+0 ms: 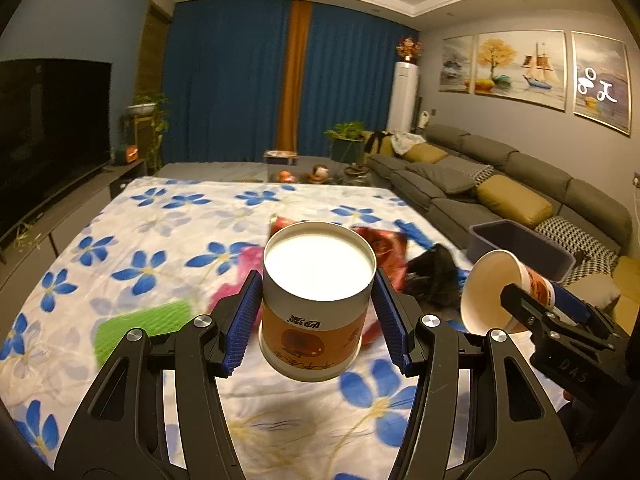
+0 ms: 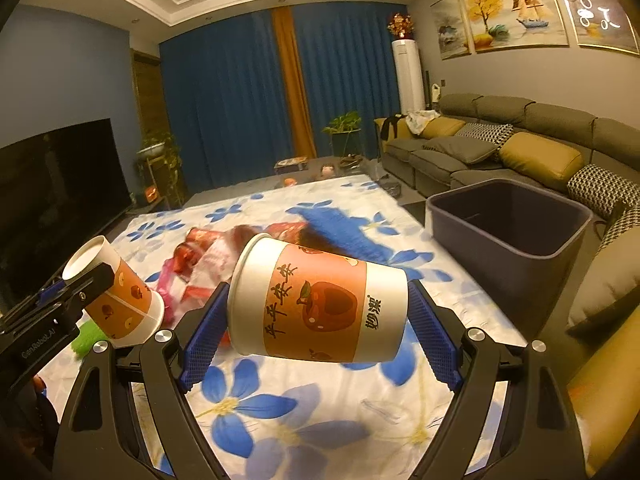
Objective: Collect trash
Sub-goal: 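Carry the canister and cup to the grey bin and release both inside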
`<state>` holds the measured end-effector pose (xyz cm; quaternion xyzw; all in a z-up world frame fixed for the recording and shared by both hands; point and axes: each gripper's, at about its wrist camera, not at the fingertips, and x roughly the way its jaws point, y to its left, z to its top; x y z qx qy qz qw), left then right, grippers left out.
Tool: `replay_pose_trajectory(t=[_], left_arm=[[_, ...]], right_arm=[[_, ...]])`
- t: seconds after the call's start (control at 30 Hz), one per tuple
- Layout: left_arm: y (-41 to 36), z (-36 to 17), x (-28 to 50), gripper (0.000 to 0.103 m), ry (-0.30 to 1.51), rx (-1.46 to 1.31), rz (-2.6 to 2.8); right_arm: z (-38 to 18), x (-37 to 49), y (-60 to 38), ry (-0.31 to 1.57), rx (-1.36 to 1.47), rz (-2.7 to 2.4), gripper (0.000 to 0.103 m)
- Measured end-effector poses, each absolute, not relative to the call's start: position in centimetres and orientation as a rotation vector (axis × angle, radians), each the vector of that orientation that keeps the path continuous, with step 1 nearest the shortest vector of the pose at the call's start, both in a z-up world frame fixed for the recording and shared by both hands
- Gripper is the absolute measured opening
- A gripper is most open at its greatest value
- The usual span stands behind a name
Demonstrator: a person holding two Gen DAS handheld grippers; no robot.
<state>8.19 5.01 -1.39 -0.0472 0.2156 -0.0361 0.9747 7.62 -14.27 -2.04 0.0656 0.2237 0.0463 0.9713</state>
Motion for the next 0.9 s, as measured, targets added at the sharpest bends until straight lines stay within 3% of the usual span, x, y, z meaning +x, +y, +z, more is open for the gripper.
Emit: replay_pose_trajectory(t=[0.9], left_arm=[[-11.1, 3.7, 15.5, 0.055, 0.349, -0.02, -0.374]], right_arm=[[2.2, 11.0, -29.3, 0.271, 0.132, -0.204, 0.083]])
